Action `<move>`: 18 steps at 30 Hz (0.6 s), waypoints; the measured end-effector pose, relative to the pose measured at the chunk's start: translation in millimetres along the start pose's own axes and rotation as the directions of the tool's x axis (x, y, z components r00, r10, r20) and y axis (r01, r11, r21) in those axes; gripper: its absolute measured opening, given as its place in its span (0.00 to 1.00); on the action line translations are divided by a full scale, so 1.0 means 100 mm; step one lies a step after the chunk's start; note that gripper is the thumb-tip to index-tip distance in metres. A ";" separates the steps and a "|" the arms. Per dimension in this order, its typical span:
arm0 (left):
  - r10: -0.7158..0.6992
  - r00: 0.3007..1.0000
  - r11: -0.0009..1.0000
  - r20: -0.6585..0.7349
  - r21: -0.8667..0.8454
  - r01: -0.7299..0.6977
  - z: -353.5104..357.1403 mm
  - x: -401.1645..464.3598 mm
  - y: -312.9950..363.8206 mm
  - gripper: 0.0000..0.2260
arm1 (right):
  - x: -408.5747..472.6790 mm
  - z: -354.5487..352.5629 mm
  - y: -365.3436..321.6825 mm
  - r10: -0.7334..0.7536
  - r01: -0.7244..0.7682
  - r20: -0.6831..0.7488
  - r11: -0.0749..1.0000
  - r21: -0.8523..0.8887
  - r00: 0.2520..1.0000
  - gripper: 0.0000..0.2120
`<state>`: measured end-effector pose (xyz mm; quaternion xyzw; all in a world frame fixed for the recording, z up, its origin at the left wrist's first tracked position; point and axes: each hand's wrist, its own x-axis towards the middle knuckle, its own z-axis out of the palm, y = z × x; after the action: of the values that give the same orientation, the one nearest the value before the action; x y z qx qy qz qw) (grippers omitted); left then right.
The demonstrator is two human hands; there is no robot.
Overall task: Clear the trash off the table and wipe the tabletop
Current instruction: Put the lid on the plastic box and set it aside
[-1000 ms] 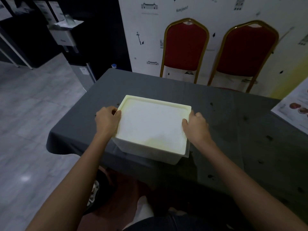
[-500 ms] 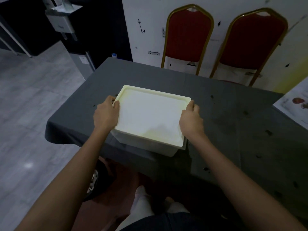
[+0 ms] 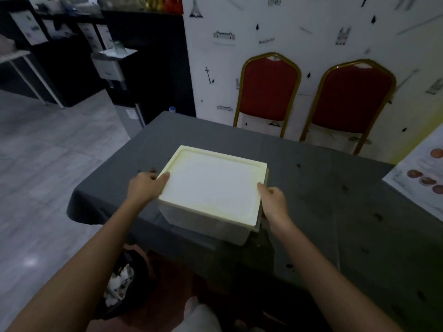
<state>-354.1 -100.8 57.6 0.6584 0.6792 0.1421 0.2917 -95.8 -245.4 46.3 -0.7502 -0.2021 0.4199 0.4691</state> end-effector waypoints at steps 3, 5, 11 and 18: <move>-0.020 0.999 0.995 -0.044 -0.099 0.016 -0.10 -0.01 0.03 0.21 | 0.05 0.04 -0.19 -0.053 0.053 -0.024 0.998 -0.014 0.998 0.12; -0.038 0.997 0.991 -0.064 -0.129 0.029 -0.23 0.07 0.10 0.20 | 0.14 0.07 -0.33 -0.106 0.105 -0.013 0.993 -0.056 0.994 0.13; 0.035 0.990 0.982 -0.139 -0.179 -0.060 -0.64 0.49 0.37 0.18 | 0.46 0.21 -0.96 -0.204 0.213 0.071 0.965 -0.153 0.976 0.14; 0.090 0.978 0.931 -0.191 -0.331 -0.151 -0.97 1.45 0.58 0.17 | 1.13 0.82 -1.70 -0.244 0.253 0.067 0.946 -0.205 0.967 0.21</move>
<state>-358.2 65.0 137.4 0.6230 0.6247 0.3326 0.3332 -83.7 -41.2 128.3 -0.7559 -0.3481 0.3486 0.4313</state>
